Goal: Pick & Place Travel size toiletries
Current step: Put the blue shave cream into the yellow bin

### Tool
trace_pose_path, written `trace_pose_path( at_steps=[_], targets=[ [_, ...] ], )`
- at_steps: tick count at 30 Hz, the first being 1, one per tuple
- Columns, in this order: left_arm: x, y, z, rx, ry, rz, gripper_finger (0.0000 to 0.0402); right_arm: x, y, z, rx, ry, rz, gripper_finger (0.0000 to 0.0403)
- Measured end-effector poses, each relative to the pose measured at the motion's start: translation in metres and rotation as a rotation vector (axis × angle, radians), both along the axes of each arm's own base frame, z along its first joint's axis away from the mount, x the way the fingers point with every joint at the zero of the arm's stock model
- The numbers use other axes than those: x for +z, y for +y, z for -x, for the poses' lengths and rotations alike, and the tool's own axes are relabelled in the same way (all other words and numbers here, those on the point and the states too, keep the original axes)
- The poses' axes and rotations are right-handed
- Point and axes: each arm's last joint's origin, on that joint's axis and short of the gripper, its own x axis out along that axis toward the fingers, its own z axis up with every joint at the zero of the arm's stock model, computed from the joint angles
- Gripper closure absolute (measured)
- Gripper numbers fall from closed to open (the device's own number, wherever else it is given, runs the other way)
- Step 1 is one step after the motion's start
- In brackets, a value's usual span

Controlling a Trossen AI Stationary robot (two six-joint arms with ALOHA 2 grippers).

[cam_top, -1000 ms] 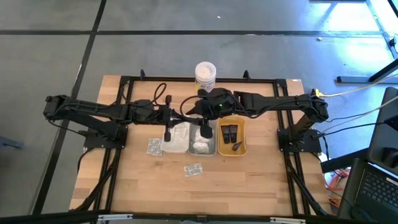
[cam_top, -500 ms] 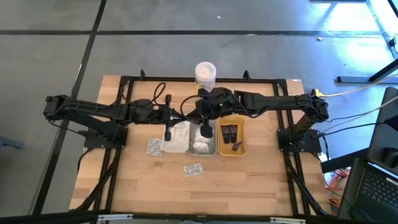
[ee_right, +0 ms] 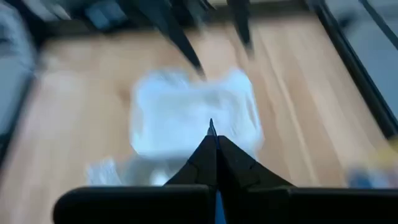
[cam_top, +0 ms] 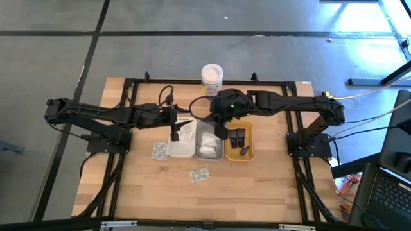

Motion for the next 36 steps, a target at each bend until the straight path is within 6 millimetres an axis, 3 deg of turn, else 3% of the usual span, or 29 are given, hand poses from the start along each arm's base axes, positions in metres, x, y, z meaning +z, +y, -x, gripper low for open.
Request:
trace_pose_path(
  at_steps=[4, 10, 21, 36],
  targets=[
    [-0.005, 0.001, 0.004, 0.026, 0.074, -0.034, 0.0210, -0.004, -0.001, 0.020, -0.145, 0.160, 0.043, 0.0401],
    [-0.011, 0.001, 0.008, 0.038, 0.145, -0.004, 0.0203, -0.009, 0.008, 0.045, -0.213, 0.157, 0.059, 0.0402],
    [-0.014, 0.001, 0.009, 0.033, 0.176, -0.020, 0.0225, -0.070, 0.004, 0.108, -0.308, -0.143, -0.063, 0.0402],
    [-0.007, 0.001, 0.006, 0.042, 0.097, -0.023, 0.0230, -0.157, 0.004, 0.133, -0.271, -0.307, -0.119, 0.0403]
  ],
)
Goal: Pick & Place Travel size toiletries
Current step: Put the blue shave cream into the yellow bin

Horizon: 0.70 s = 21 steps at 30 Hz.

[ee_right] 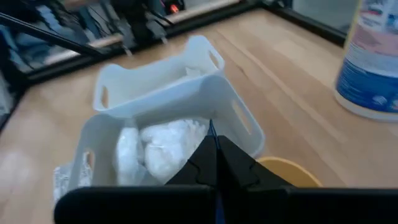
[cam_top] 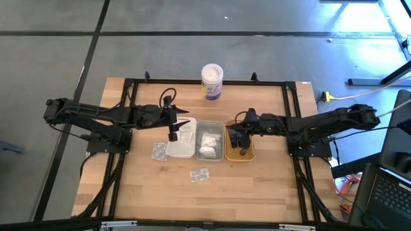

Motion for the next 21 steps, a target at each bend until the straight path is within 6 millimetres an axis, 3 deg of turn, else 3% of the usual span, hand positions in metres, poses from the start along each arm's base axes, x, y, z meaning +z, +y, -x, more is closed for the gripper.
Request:
trace_pose_path(
  at_steps=[10, 17, 21],
  targets=[
    [0.009, 0.000, -0.003, 0.002, -0.097, 0.000, 0.0230, -0.032, 0.015, 0.024, 0.058, -0.101, 0.005, 0.0403],
    [0.013, 0.001, -0.004, 0.021, -0.139, -0.005, 0.0233, -0.041, 0.019, 0.031, 0.012, -0.079, 0.009, 0.0401],
    [0.013, 0.001, -0.004, 0.022, -0.138, -0.005, 0.0231, -0.042, 0.019, 0.031, -0.008, -0.071, 0.018, 0.0377]
  ],
)
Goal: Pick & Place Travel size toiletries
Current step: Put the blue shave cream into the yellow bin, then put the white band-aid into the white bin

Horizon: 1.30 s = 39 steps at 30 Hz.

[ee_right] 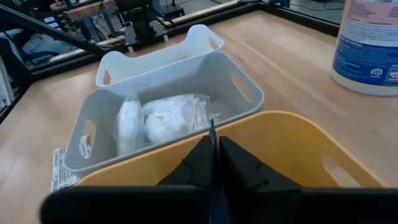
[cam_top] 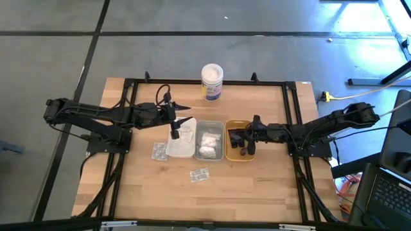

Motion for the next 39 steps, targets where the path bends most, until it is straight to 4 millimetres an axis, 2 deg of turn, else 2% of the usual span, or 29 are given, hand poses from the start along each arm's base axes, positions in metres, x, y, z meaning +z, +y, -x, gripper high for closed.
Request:
trace_pose_path(
  at_steps=[6, 13, 20, 25, 30, 39],
  targets=[
    [-0.004, 0.000, 0.001, 0.000, 0.046, 0.001, 0.0233, 0.000, 0.000, 0.000, 0.001, 0.000, -0.001, 0.0330],
    [-0.017, 0.000, 0.006, 0.004, 0.168, 0.065, 0.0232, 0.001, 0.000, 0.000, 0.010, -0.002, 0.027, 0.0296],
    [-0.032, -0.003, 0.013, -0.035, 0.310, 0.200, 0.0239, 0.026, 0.002, -0.011, 0.043, -0.079, 0.089, 0.0273],
    [-0.044, -0.007, 0.021, -0.086, 0.446, 0.348, 0.0244, 0.044, 0.004, -0.021, 0.098, -0.120, 0.133, 0.0264],
    [-0.054, -0.012, 0.032, -0.106, 0.585, 0.491, 0.0253, 0.055, 0.005, -0.029, 0.109, -0.079, 0.173, 0.0262],
    [-0.061, -0.037, 0.044, -0.092, 0.706, 0.700, 0.0268, 0.060, 0.006, -0.033, 0.114, -0.002, 0.177, 0.0284]
  ],
)
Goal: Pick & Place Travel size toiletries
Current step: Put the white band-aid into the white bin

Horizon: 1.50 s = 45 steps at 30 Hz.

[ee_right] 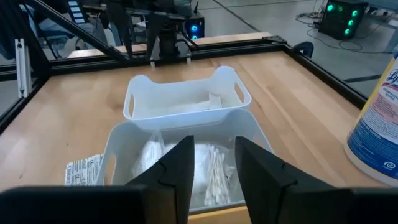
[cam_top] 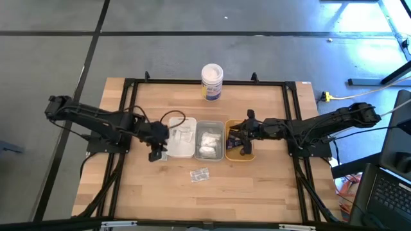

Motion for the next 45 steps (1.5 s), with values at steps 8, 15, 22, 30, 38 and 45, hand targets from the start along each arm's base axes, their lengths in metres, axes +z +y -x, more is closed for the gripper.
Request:
trace_pose_path(
  at_steps=[8, 15, 22, 30, 38, 45],
  targets=[
    [-0.005, -0.028, 0.017, 0.156, 0.078, -0.085, 0.0270, -0.001, 0.000, 0.000, 0.000, 0.016, 0.003, 0.0298],
    [-0.014, -0.040, 0.029, 0.291, 0.055, -0.160, 0.0272, -0.002, 0.000, 0.000, 0.000, 0.017, 0.003, 0.0291],
    [-0.053, -0.040, 0.045, 0.376, 0.080, -0.196, 0.0272, -0.002, 0.000, 0.000, -0.001, 0.017, 0.003, 0.0275],
    [-0.086, -0.038, 0.049, 0.393, 0.022, -0.142, 0.0272, -0.002, 0.000, 0.000, -0.002, 0.016, -0.002, 0.0268],
    [-0.113, -0.031, 0.061, 0.429, 0.114, -0.183, 0.0272, -0.001, 0.000, 0.000, -0.003, 0.009, -0.005, 0.0286],
    [-0.118, -0.037, 0.064, 0.374, 0.175, -0.163, 0.0272, -0.001, 0.000, 0.000, -0.003, 0.007, -0.006, 0.0305]
  ],
)
